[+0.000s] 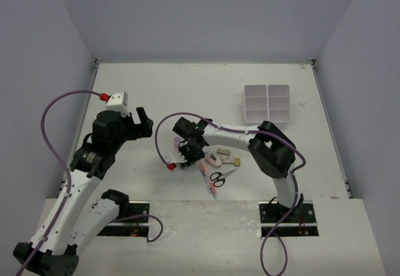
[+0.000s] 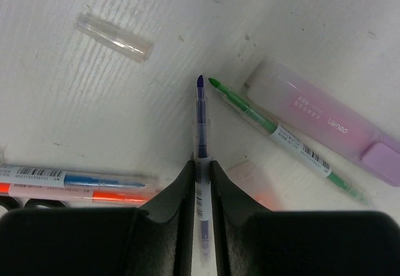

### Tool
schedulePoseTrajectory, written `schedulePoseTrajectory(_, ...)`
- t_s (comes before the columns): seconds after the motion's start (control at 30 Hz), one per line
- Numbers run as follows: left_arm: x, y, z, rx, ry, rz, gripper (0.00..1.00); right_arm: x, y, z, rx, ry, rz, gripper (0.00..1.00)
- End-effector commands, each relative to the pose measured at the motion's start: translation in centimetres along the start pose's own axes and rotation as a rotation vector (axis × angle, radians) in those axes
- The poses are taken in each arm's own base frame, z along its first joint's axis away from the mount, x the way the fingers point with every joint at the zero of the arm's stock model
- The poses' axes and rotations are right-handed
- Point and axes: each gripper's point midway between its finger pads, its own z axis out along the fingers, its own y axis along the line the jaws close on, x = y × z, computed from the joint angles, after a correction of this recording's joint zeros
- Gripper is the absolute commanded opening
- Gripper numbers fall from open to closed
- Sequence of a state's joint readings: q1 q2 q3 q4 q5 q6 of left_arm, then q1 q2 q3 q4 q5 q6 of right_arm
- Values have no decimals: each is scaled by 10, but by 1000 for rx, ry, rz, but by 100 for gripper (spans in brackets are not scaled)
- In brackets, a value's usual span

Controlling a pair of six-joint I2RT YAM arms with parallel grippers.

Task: Sort the stationery into containers
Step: Pick up the pen from the center of the board.

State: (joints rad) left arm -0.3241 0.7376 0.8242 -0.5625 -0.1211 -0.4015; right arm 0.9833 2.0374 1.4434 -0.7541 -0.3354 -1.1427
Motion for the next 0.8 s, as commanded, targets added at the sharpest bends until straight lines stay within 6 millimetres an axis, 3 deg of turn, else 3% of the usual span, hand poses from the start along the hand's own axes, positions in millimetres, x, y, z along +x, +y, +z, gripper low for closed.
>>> schedulePoseTrajectory(0.0, -5, -6, 2, 25, -20, 10, 100, 9, -6, -8, 42, 45, -23, 0)
schedulePoseTrajectory(0.33, -11, -2, -4, 5, -50, 3, 100, -7, -4, -51, 119, -1, -19, 0)
schedulePoseTrajectory(0.53, -16, 6, -8, -41, -74, -11, 100, -30, -11, -90, 243, -124, -3, 0)
schedulePoseTrajectory(0.63, -20, 13, -12, -82, -94, -25, 100, -42, -13, -119, 299, -205, 80, 0)
schedulePoseTrajectory(0.77, -23, 14, -15, -83, -112, -29, 100, -55, -2, -153, 351, -298, 128, 0)
